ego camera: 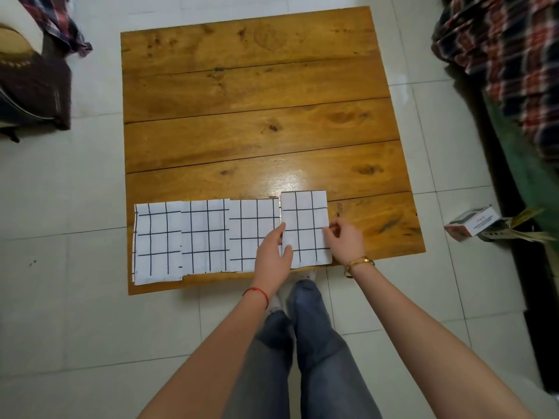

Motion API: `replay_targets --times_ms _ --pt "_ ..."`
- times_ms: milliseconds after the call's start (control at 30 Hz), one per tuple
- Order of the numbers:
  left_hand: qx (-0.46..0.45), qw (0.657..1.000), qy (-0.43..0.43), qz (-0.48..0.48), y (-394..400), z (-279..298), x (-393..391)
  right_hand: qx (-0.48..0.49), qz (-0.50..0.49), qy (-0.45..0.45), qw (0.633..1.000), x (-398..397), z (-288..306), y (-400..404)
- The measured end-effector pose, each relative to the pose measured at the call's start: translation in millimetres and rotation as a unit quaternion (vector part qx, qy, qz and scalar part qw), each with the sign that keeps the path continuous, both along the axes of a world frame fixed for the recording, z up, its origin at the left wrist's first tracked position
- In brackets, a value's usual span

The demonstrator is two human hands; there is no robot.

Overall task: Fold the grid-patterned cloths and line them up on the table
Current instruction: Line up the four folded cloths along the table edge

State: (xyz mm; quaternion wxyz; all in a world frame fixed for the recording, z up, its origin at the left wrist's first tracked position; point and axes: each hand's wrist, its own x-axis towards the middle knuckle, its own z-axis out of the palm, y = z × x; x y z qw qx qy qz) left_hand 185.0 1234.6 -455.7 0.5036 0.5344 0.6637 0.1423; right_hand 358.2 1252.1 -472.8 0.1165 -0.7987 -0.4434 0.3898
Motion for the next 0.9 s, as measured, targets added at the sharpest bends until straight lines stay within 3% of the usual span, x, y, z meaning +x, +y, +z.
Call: replay_targets --times_ms 133,333,733,900 --pt "0.054 0.993 0.096 -0.048 -8.9 -1.2 -3.1 0.028 0.041 -0.062 0.997 3.4 3.1 -7.1" --pt "0.054 0.963 0.235 -0.122 -25.7 -1.6 2.9 0.039 0.156 -0.198 0.967 2.2 1.2 -28.0" --pt "0.030 0.957 0.245 -0.151 -31.8 -9.2 6.5 0.023 0.184 -0.206 0.961 -17.1 -3.1 -38.3" --pt "0.053 0.960 0.246 -0.120 -30.0 -2.6 -9.2 0.065 0.190 -0.223 0.954 -23.4 5.3 -36.4"
